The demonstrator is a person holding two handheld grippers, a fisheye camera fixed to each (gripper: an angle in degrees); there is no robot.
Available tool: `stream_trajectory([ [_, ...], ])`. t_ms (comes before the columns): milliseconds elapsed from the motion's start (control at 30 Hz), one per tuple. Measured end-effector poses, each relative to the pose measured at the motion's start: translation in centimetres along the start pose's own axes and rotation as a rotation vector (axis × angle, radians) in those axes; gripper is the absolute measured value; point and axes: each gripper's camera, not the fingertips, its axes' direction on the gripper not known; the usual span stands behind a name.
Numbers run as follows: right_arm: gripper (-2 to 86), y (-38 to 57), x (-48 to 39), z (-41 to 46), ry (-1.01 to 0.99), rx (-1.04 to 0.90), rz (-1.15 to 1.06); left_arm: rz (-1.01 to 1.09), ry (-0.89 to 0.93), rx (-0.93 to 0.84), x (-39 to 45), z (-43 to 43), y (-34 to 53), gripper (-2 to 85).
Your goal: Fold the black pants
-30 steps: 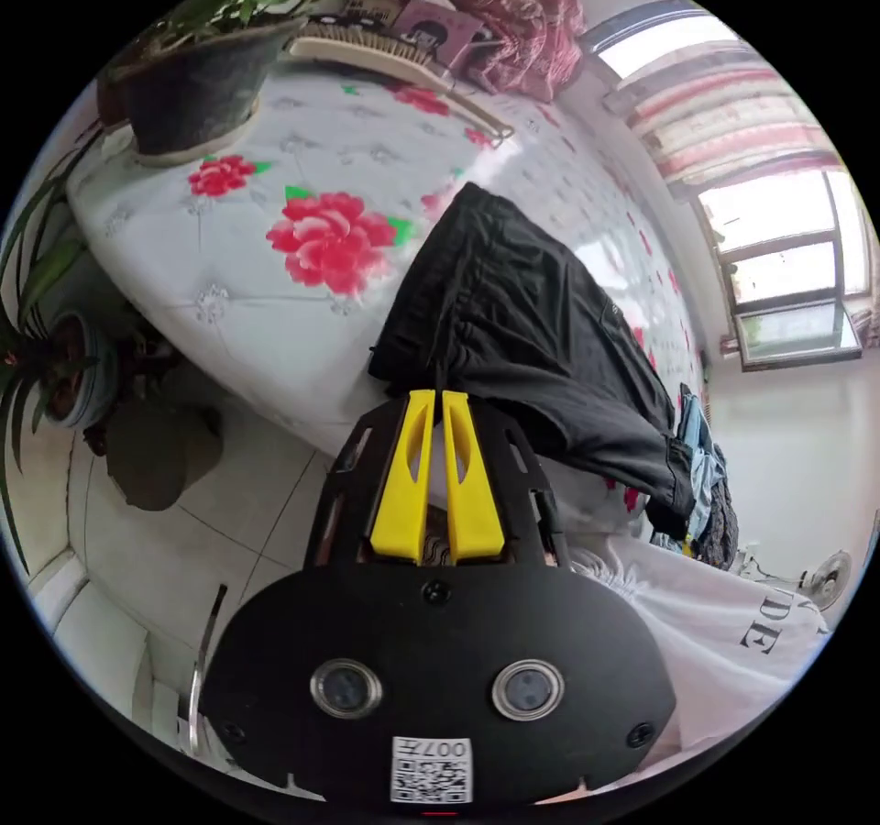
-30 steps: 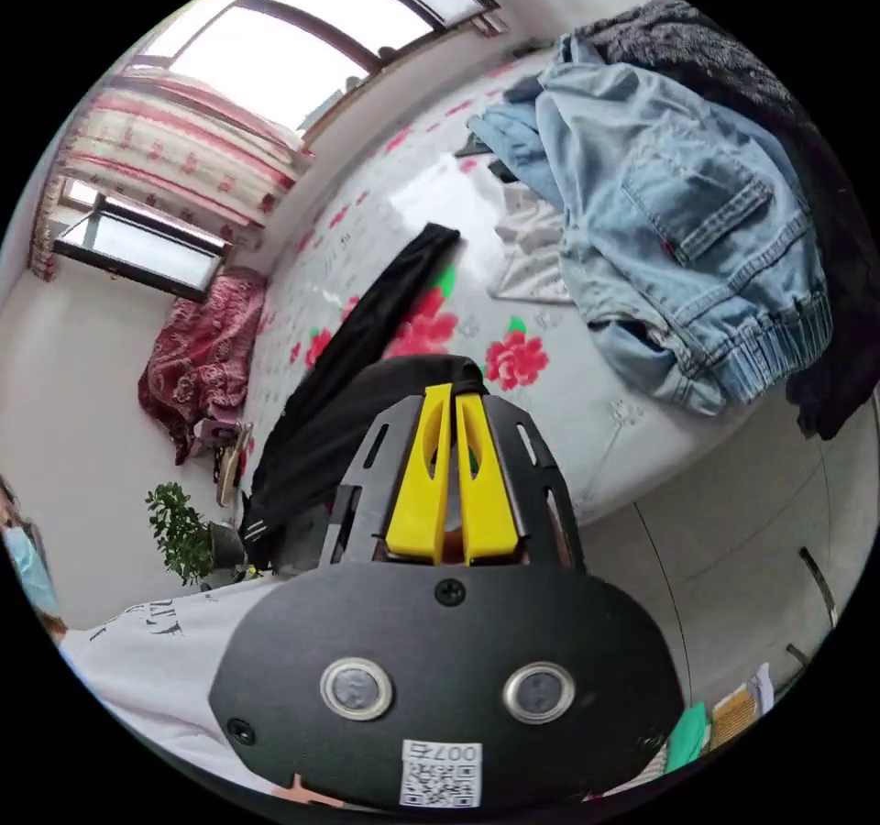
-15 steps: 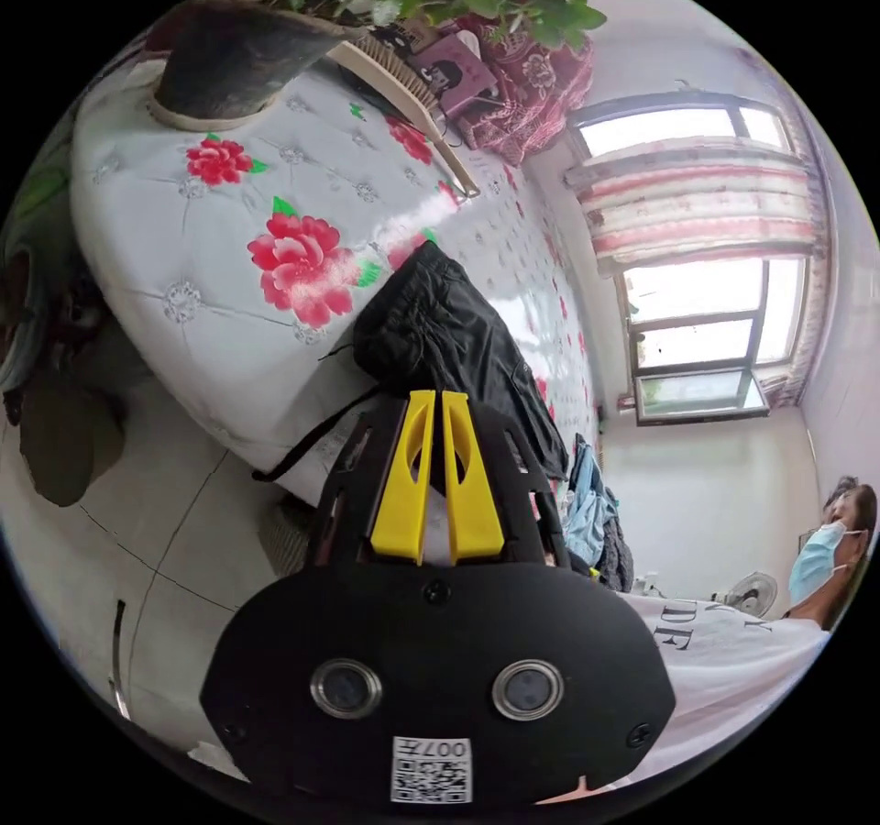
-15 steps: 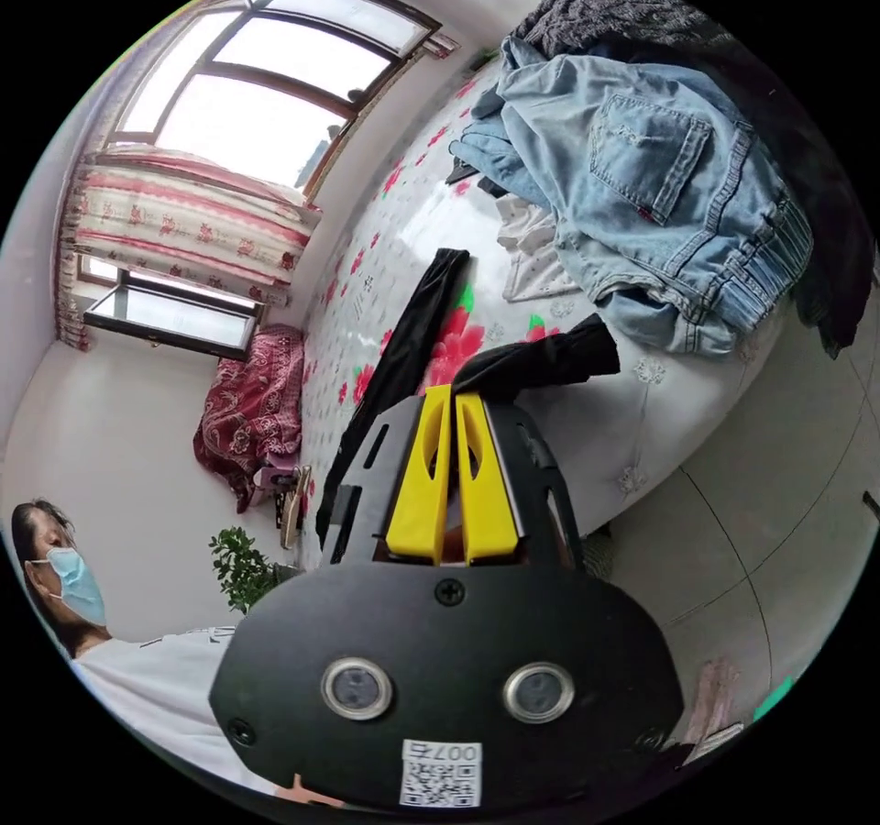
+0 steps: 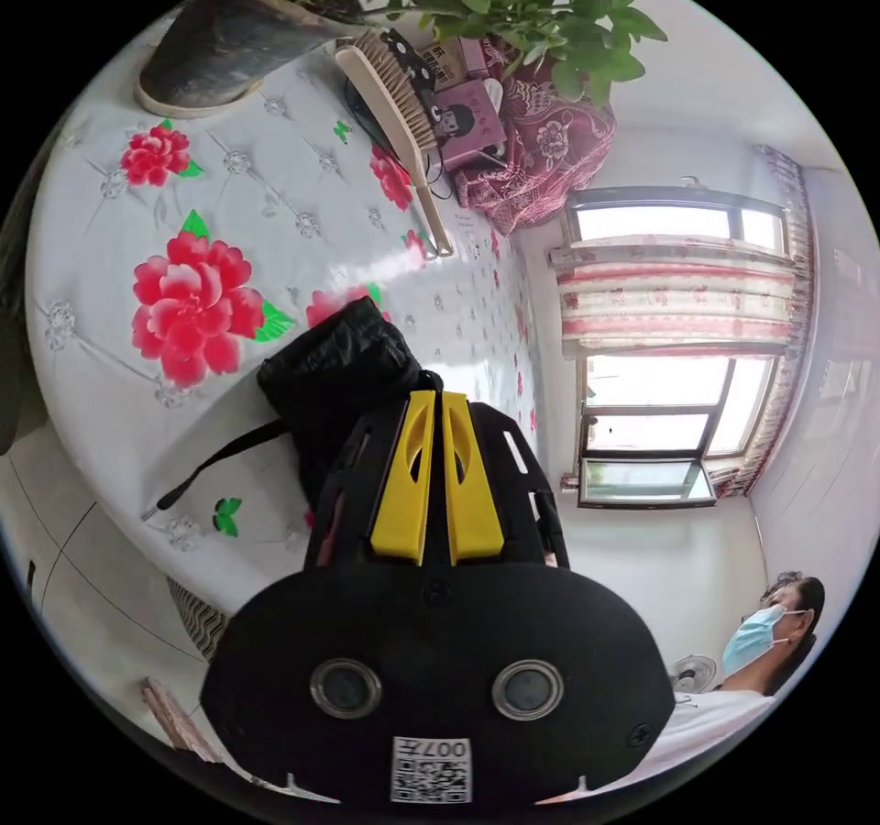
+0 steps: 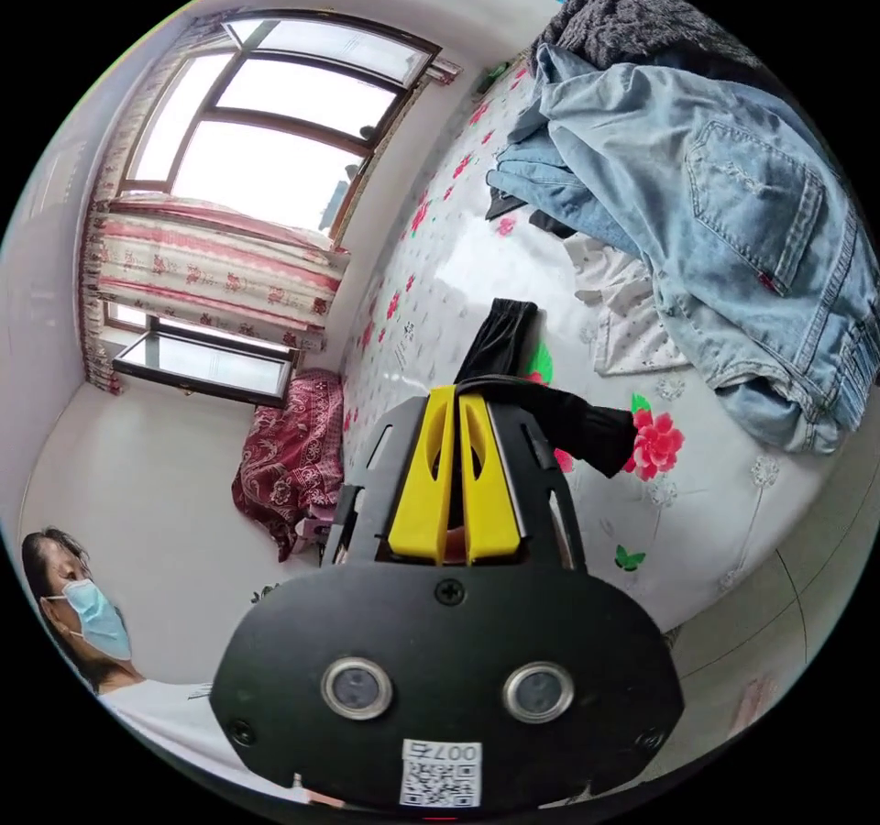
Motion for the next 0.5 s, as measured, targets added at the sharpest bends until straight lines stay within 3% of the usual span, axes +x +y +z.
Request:
stream_trajectory([
  [100, 1.1, -5.3, -4.0, 8.7, 0.094, -0.055, -0.052, 0.022, -0.122, 0.034, 2.6, 7.1, -2.8, 1.1],
  [167, 3.3, -8.0, -5.5, 14.7, 0.149, -0.069, -0.100, 0.156, -0.211, 0.096, 4.8, 11.4, -3.9, 6.5],
  [233, 5.8, -10.3, -5.9, 22.4, 0.278, -0.177, -0.109, 0.181, -0.336, 0.011, 6.0, 15.9, -5.0, 10.8],
  [500, 7.7, -10.0, -4.6, 27.2, 0.562, -0.173, -0.270, 0.505, -0.657, -0.056, 11.5, 21.0, 0.0, 10.1],
])
